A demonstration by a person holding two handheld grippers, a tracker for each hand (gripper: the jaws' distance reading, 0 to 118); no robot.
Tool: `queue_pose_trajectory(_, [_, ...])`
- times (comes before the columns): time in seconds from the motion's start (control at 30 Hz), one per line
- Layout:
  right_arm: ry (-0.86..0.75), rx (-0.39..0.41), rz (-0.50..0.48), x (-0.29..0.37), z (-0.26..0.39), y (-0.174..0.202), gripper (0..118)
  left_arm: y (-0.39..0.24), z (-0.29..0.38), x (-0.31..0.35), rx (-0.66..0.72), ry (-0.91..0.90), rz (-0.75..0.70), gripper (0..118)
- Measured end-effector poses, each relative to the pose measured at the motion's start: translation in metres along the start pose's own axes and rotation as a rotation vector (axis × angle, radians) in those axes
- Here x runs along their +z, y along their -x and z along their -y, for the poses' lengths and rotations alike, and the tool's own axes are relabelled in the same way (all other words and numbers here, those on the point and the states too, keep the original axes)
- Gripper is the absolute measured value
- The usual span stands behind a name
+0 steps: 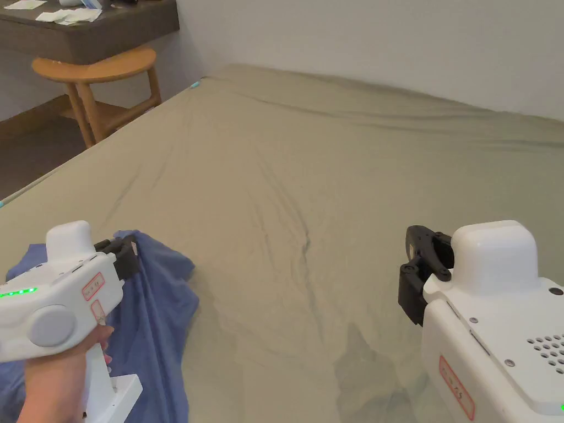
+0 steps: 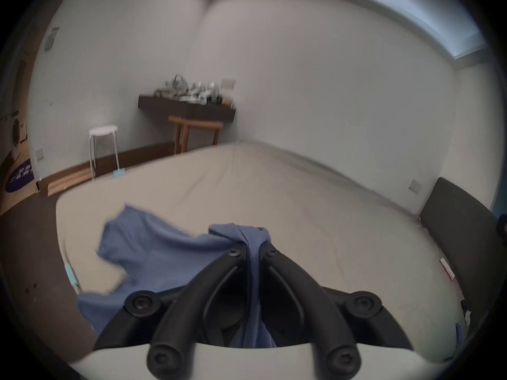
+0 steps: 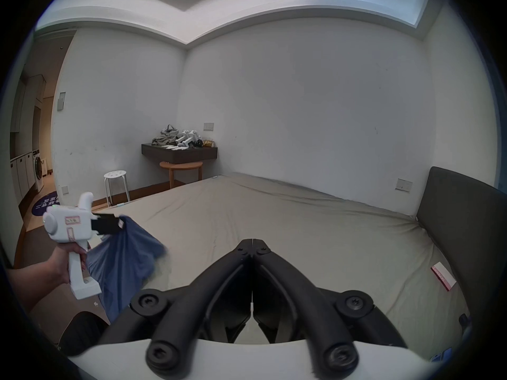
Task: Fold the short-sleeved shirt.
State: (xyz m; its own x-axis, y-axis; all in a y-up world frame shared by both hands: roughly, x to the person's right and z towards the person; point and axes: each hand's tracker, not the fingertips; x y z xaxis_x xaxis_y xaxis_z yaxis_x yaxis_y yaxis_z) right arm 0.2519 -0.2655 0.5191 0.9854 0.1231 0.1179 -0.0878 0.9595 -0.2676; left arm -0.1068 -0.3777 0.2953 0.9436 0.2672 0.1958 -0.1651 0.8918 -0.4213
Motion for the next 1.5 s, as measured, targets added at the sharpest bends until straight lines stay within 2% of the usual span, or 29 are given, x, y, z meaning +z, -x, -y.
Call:
queue_pose_trajectory(0.1, [-0.029, 0.005, 0.025, 0.014, -0.006, -0.006, 1, -0.029, -0.033, 0.040, -0.043, -0.113, 0.034, 6])
queue_pose_trajectory(0.37, [-0.121, -0.030, 0.093, 0.055, -0.021, -0.032, 1, -0.122, -0.132, 0.123, -0.273, -0.379, 0.192, 6])
queue_pose_trajectory(0.53, [-0.167, -0.065, 0.166, 0.084, -0.025, -0.058, 1, -0.198, -0.184, 0.141, -0.412, -0.504, 0.312, 6])
queue_pose_trajectory(0.7, [-0.166, -0.073, 0.304, 0.119, -0.020, -0.093, 1, -0.283, -0.204, 0.140, -0.583, -0.595, 0.395, 6])
queue_pose_trajectory(0.8, [-0.156, -0.087, 0.397, 0.138, -0.013, -0.116, 1, -0.332, -0.199, 0.129, -0.607, -0.565, 0.507, 6])
queue_pose_trajectory(0.93, [-0.125, -0.122, 0.476, 0.158, 0.002, -0.148, 1, -0.398, -0.159, 0.095, -0.670, -0.483, 0.600, 6])
queue_pose_trajectory(1.07, [-0.075, -0.123, 0.557, 0.166, 0.023, -0.175, 1, -0.456, -0.089, 0.044, -0.717, -0.328, 0.702, 6])
queue_pose_trajectory(1.13, [-0.048, -0.142, 0.575, 0.167, 0.034, -0.187, 1, -0.479, -0.046, 0.012, -0.768, -0.238, 0.690, 6])
queue_pose_trajectory(1.3, [0.027, -0.176, 0.605, 0.159, 0.062, -0.212, 1, -0.506, 0.075, -0.075, -0.860, 0.124, 0.611, 6])
queue_pose_trajectory(1.4, [0.073, -0.183, 0.611, 0.152, 0.076, -0.221, 1, -0.504, 0.147, -0.098, -1.069, 0.207, 0.468, 6])
queue_pose_trajectory(1.43, [0.087, -0.183, 0.610, 0.149, 0.081, -0.223, 1, -0.501, 0.164, -0.103, -1.098, 0.228, 0.446, 6])
queue_pose_trajectory(1.5, [0.111, -0.183, 0.608, 0.144, 0.087, -0.226, 1, -0.491, 0.184, -0.115, -1.061, 0.348, 0.441, 6])
